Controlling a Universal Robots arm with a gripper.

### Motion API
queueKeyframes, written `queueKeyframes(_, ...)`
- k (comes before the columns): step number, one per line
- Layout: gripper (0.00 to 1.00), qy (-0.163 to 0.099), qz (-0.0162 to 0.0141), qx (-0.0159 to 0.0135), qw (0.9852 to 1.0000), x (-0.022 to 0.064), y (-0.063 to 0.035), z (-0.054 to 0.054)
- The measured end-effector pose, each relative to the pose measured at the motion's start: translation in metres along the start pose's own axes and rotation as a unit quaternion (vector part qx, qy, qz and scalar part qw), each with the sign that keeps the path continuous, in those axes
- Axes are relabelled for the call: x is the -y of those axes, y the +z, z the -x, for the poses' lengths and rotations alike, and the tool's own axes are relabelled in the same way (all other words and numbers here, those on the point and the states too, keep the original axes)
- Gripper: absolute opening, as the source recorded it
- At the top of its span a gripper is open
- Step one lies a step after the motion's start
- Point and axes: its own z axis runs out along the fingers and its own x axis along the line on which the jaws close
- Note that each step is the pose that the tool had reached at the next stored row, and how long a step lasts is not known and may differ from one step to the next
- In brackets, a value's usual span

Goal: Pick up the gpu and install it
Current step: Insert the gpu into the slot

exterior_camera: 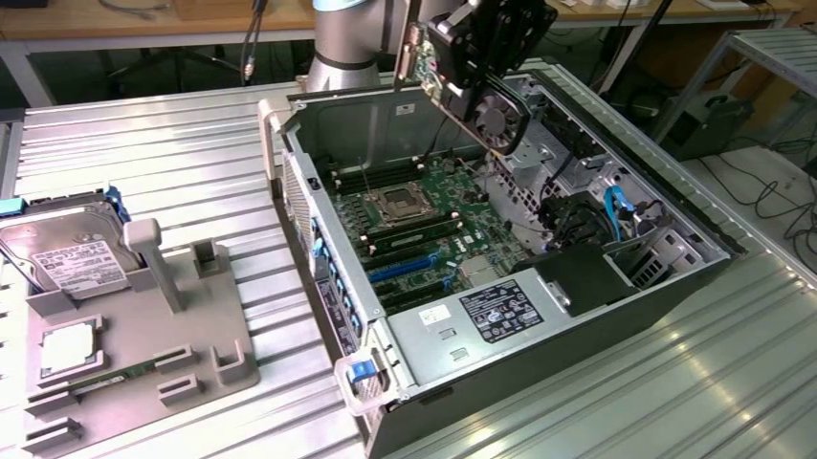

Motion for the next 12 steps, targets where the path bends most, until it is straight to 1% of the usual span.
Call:
queueKeyframes(6, 0.28, -0.018, 0.0001, -0.0008, 0.9998, 0.0001, 0.0, 0.0)
queueKeyframes(12, 0.28, -0.037, 0.0002, -0.0017, 0.9993, 0.0002, 0.0, -0.0001)
